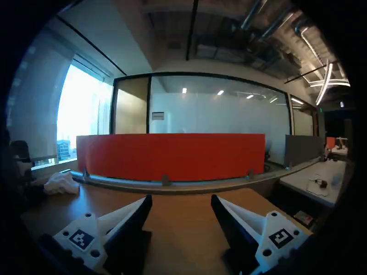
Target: Fold towel
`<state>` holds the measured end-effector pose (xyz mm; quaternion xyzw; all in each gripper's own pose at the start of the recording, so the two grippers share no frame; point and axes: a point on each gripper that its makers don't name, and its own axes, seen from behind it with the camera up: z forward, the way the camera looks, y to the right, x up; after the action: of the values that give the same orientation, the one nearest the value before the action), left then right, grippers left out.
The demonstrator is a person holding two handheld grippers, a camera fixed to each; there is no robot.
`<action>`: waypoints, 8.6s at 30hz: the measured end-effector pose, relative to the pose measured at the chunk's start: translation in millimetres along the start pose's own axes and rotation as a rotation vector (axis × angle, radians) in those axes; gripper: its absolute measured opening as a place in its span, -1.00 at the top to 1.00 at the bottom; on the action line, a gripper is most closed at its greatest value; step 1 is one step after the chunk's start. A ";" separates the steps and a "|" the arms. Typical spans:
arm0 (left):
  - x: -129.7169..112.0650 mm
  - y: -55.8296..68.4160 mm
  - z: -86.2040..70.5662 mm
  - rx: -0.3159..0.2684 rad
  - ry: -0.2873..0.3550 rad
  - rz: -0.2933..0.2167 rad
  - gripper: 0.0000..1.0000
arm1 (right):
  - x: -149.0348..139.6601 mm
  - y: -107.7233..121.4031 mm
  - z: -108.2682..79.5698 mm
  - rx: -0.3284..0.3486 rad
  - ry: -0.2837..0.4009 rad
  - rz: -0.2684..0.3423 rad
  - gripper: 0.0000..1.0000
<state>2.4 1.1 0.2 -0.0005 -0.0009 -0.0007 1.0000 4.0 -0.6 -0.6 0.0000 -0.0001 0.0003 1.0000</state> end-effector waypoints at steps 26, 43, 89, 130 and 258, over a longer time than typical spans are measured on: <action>32.6 40.0 1.6 -0.185 -0.119 0.060 -0.87 | 49.1 -31.0 -2.2 0.175 -0.094 -0.100 -0.99; 5.1 76.9 -4.1 -0.398 -0.247 0.130 -0.87 | 23.1 -80.9 -10.8 0.444 -0.248 -0.216 -0.99; -182.3 118.4 -40.8 -0.582 -0.517 0.240 -0.88 | -160.8 -109.9 -48.5 0.619 -0.534 -0.310 -0.99; -303.7 122.0 -77.0 -0.648 -0.789 0.299 -0.87 | -290.4 -100.8 -102.5 0.693 -0.796 -0.377 -0.89; -162.1 129.7 -119.3 -0.571 -0.808 0.148 0.68 | -147.7 -112.6 -143.6 0.778 -0.766 -0.307 0.70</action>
<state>-159.2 130.9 -119.6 -0.2743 -0.3877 0.0704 0.8772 -143.6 -113.3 -144.3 0.3688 -0.3628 -0.1451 0.8434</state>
